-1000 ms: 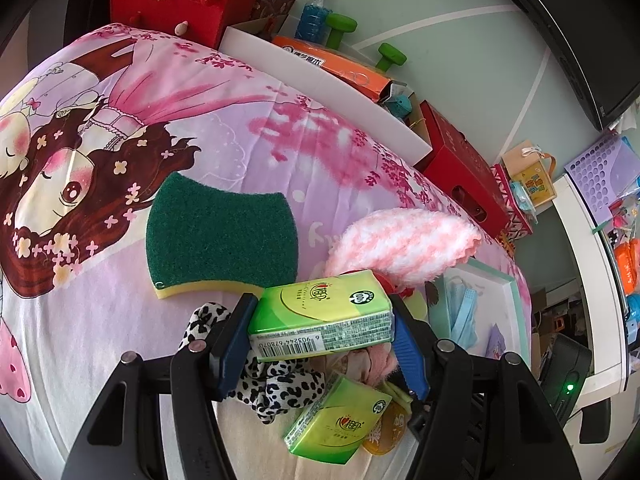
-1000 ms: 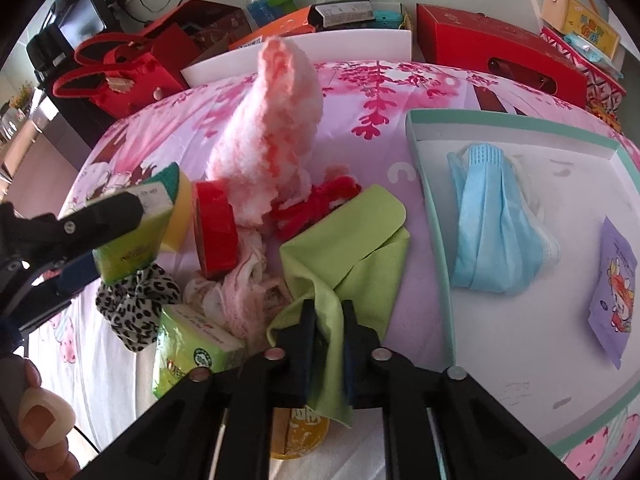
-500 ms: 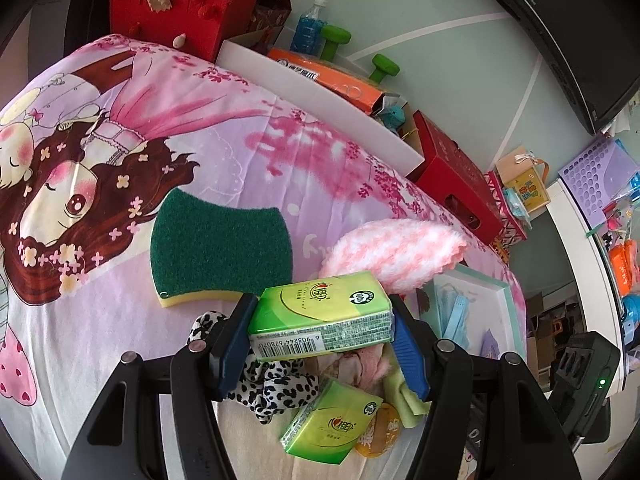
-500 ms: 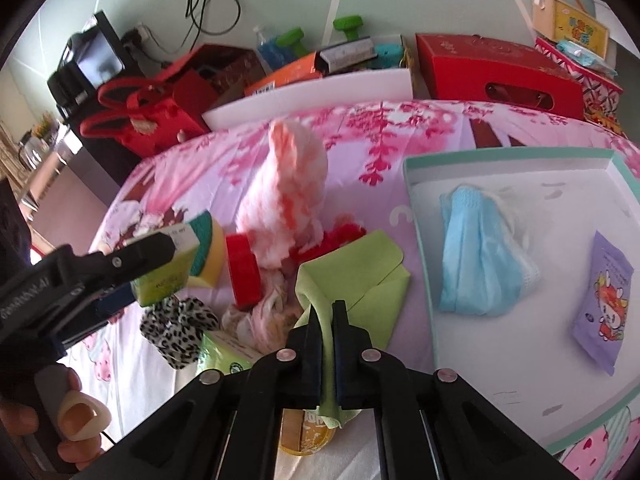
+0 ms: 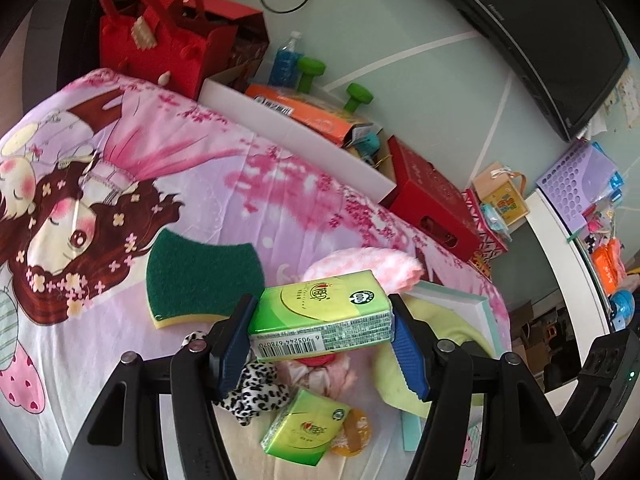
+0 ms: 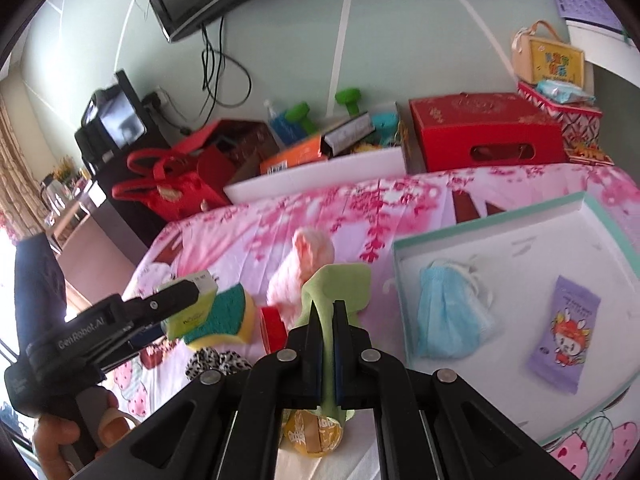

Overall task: Organize soft objects
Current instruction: 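Lift the green cloth with right gripper while left gripper carries the tissue pack toward the tray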

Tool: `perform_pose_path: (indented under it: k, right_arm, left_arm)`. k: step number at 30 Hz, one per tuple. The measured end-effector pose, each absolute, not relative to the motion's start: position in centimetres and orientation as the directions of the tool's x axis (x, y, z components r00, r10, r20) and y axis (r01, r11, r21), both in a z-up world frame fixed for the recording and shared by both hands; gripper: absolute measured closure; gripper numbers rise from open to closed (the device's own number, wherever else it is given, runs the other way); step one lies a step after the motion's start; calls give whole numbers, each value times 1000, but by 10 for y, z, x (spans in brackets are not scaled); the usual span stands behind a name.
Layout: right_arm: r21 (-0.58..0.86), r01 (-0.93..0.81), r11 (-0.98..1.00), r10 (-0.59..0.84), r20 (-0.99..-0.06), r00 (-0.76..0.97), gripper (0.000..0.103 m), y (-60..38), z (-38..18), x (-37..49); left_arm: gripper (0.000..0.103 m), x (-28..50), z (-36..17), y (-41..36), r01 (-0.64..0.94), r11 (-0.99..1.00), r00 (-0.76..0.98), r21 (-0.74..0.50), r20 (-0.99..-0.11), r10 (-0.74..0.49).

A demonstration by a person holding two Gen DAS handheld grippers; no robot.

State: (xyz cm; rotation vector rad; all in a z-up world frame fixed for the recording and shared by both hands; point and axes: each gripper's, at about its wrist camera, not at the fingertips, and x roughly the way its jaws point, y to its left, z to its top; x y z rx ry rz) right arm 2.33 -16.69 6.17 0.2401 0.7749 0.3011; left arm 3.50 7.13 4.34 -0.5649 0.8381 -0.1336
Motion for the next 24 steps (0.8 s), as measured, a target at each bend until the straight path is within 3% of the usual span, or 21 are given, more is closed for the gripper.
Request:
perform_pose_path:
  k: [14,24]
  right_arm:
    - [371,-56,927,263,-536,803,99,-233,98,0]
    - [330,188,925,17,-533,846,99,-304,102,-22]
  left_arm:
    - [37,33,70,31,21,874,699,-485,-618,-359]
    - [37,46,64,-39,171,875,648,-453,-618,-446]
